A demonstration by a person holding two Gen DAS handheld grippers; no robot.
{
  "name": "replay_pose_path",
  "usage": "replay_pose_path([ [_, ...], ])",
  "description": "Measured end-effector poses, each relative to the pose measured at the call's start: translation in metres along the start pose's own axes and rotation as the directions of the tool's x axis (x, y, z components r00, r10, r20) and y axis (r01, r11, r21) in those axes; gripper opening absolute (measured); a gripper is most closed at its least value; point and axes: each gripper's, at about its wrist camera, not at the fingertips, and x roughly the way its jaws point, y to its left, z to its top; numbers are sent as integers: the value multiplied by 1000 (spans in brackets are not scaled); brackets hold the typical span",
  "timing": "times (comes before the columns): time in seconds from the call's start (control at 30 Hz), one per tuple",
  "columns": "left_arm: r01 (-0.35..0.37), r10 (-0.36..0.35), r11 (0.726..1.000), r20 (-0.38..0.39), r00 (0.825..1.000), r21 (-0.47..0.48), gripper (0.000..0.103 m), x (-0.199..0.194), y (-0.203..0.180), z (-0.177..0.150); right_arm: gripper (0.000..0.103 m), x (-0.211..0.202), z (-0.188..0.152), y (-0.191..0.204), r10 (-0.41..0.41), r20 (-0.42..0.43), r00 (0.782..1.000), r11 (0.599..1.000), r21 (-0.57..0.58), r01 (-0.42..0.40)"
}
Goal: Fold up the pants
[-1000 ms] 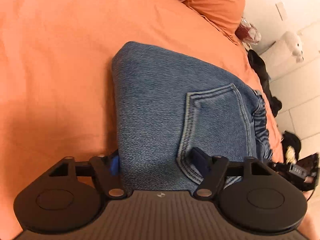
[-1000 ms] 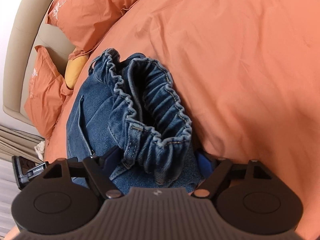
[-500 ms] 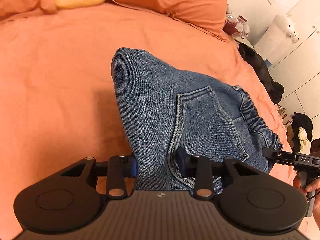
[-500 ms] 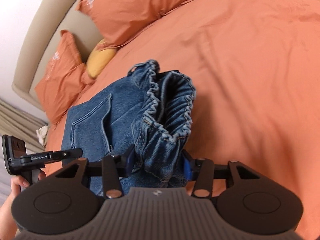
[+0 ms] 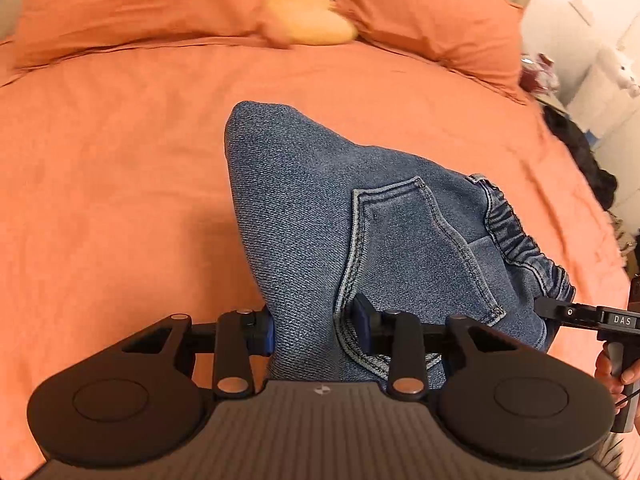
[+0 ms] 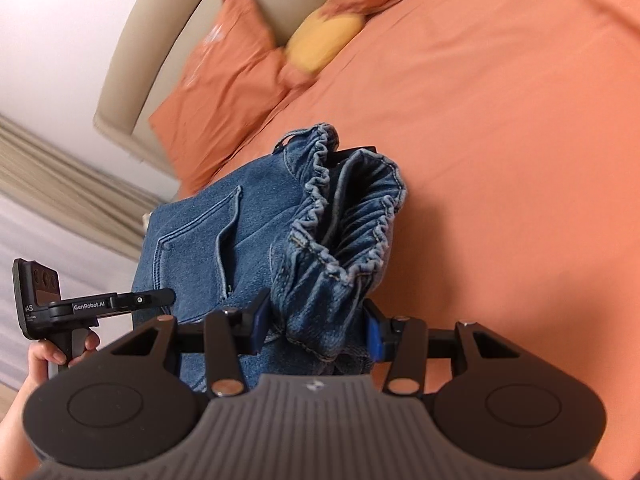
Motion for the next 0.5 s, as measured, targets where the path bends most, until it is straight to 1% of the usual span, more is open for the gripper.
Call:
replay_pose_path([
  [0.13, -17, 17, 999, 0, 1000, -39, 40, -17, 47, -19, 44, 39, -30, 37, 19, -24, 1000, 1000, -18, -19],
  [0.27, -6, 6, 999, -8, 1000, -50, 40, -18, 88, -33, 44, 68, -57, 62, 4, -32, 999, 999, -39, -5],
  [0.43, 39, -39, 998, -1, 999, -46, 41, -3, 122, -42, 44, 93, -77, 80, -38, -25, 999, 997, -62, 37],
  [0.5, 46, -47, 998, -9, 999, -45, 41, 8, 129, -44, 44, 100, -83, 78, -63, -44, 997, 997, -52, 61],
])
